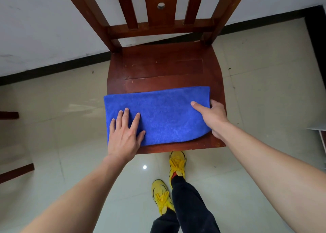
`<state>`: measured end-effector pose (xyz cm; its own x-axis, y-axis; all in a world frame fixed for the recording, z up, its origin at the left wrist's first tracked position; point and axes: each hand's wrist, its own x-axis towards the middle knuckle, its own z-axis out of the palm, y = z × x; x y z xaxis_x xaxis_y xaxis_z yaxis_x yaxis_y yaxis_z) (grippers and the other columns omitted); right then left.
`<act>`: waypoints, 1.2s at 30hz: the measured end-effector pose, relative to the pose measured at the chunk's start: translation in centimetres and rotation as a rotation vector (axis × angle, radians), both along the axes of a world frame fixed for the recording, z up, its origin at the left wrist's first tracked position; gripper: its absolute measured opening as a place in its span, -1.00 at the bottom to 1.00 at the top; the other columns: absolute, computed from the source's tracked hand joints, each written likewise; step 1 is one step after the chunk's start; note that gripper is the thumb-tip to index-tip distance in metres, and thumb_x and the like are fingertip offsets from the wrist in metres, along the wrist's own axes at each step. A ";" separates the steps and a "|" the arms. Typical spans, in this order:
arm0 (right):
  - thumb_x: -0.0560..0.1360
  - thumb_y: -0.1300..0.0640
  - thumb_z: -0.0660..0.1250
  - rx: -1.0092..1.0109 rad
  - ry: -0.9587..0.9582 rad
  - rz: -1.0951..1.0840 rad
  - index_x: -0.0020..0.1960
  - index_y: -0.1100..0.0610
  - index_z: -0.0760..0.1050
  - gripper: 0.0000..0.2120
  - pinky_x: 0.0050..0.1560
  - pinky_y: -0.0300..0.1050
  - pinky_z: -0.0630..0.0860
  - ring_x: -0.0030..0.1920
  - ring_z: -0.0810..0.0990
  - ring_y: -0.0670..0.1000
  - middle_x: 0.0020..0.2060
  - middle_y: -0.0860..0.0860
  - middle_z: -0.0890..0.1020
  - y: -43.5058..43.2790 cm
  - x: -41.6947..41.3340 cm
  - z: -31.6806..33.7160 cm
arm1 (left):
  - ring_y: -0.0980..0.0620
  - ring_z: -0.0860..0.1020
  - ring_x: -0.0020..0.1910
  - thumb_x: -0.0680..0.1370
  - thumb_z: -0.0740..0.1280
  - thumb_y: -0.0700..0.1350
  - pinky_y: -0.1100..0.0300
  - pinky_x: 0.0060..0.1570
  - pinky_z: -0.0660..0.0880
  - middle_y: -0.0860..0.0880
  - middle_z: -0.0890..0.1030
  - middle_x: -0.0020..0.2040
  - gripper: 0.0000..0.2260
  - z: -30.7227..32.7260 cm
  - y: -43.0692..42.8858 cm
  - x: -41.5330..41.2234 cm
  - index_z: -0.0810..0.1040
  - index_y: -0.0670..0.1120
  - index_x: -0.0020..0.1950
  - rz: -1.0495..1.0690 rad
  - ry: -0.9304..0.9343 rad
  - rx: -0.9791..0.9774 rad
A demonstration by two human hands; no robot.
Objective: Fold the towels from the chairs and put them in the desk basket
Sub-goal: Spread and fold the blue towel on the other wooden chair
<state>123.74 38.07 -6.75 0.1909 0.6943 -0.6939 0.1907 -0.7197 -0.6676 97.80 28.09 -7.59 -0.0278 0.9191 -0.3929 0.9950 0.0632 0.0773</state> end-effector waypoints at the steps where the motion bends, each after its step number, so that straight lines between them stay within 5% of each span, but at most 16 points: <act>1: 0.45 0.06 0.47 0.025 -0.001 0.015 -0.06 0.01 0.58 -0.89 -0.15 -0.12 0.61 -0.12 0.69 -0.03 -0.10 -0.04 0.70 0.0 0.4 -0.1 | -0.33 0.30 0.41 0.51 0.05 0.18 -0.25 0.32 0.30 -0.29 0.32 0.44 -0.42 0.1 0.2 0.1 0.40 -0.09 0.43 -0.006 0.000 -0.004; 4: 0.51 0.04 0.40 0.125 -0.131 0.093 0.00 0.00 0.56 -0.91 -0.03 -0.05 0.60 -0.05 0.66 0.00 -0.10 -0.08 0.67 0.4 2.9 -0.1 | -0.30 0.22 0.47 0.54 0.05 0.20 -0.22 0.35 0.26 -0.26 0.23 0.50 -0.43 0.2 0.9 0.5 0.30 -0.04 0.49 -0.035 -0.004 -0.017; 9: 0.55 0.00 0.33 0.173 -0.306 0.254 0.04 0.11 0.47 -0.81 -0.25 -0.22 0.46 -0.10 0.61 0.01 -0.16 -0.11 0.59 1.5 6.4 2.8 | -0.20 0.06 0.54 0.60 0.16 0.15 -0.11 0.43 0.17 -0.21 0.06 0.56 -0.44 0.5 2.0 2.3 0.17 -0.03 0.55 -0.023 -0.057 -0.061; 14: 0.54 -0.05 0.31 0.242 -0.349 0.467 0.03 0.10 0.38 -0.76 -0.20 -0.01 0.53 -0.17 0.58 0.07 -0.16 0.00 0.60 1.9 2.4 6.7 | -0.27 0.28 0.43 0.57 0.25 0.04 -0.11 0.26 0.35 -0.26 0.26 0.48 -0.54 2.5 1.7 2.7 0.38 -0.14 0.42 0.091 -0.119 -0.087; 22: 0.58 -0.05 0.23 0.204 -0.407 0.769 0.08 0.05 0.28 -0.78 -0.22 -0.01 0.41 -0.11 0.56 0.21 -0.17 0.04 0.55 0.9 -10.3 7.2 | -0.23 0.44 0.16 0.55 0.23 -0.06 -0.03 0.06 0.40 -0.20 0.44 0.27 -0.75 4.2 -1.9 -2.6 0.50 -0.15 0.15 0.311 -0.095 -0.129; 29: 0.61 -0.01 0.19 0.134 -0.509 0.848 0.14 0.14 0.27 -0.75 -0.22 -0.03 0.35 -0.01 0.55 0.25 -0.03 0.15 0.59 -1.2 -17.3 3.5 | -0.24 0.43 0.20 0.56 0.23 -0.09 -0.06 0.13 0.41 -0.23 0.43 0.29 -0.71 2.6 -4.7 -6.2 0.50 -0.19 0.23 0.434 -0.159 -0.120; 36: 0.56 -0.16 0.21 0.063 -0.462 0.901 0.31 0.09 0.32 -0.56 0.02 0.01 0.42 0.16 0.52 0.20 0.10 0.12 0.59 -1.8 -18.4 1.5 | -0.22 0.41 0.23 0.57 0.21 -0.11 -0.05 0.17 0.39 -0.21 0.42 0.30 -0.70 2.1 -4.6 -7.4 0.49 -0.19 0.26 0.480 -0.210 -0.065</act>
<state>105.30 36.24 -5.28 -0.1811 0.7449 -0.6421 0.8943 -0.1469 -0.4226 90.44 23.52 -5.50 -0.3540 0.7957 -0.4914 0.8162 0.5194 0.2530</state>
